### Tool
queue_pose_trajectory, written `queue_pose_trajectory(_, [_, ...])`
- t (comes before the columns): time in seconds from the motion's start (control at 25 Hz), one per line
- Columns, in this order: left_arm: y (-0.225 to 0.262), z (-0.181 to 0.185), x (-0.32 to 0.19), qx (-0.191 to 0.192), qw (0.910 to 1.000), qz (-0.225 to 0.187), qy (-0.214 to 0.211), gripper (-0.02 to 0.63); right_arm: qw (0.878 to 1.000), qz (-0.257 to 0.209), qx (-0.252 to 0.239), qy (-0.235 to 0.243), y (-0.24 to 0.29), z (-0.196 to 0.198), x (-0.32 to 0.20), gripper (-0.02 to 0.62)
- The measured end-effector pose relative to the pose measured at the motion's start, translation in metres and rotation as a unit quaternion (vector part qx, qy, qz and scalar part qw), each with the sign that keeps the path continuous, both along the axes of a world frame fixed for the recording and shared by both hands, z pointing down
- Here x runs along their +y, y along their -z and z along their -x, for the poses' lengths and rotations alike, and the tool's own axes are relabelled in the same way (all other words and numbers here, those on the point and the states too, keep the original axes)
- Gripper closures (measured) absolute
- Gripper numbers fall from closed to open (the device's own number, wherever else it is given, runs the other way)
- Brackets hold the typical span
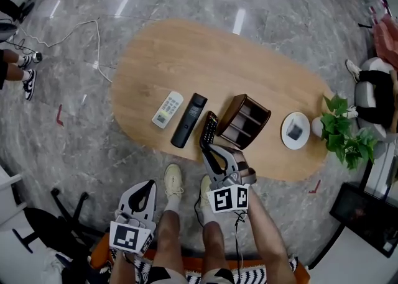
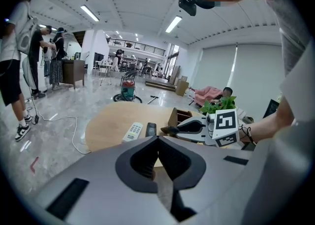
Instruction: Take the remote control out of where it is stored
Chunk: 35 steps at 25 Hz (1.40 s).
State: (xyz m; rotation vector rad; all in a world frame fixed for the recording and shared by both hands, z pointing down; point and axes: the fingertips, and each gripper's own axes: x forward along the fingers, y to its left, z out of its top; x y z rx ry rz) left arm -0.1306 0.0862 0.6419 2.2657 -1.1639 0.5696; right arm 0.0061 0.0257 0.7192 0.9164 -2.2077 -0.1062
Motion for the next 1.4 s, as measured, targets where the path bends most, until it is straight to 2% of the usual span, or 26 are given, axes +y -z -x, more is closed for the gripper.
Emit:
queue_pose_trajectory(0.64, [-0.014, 0.003, 0.004, 0.000, 0.9999, 0.011, 0.002, 0.601, 0.997, -0.003, 0.073, 0.038, -0.044, 0.006, 0.017, 0.511])
queue_pose_trajectory(1.4, [-0.024, 0.021, 0.007, -0.006, 0.9998, 0.016, 0.014, 0.601, 0.997, 0.024, 0.073, 0.019, -0.077, 0.013, 0.024, 0.511])
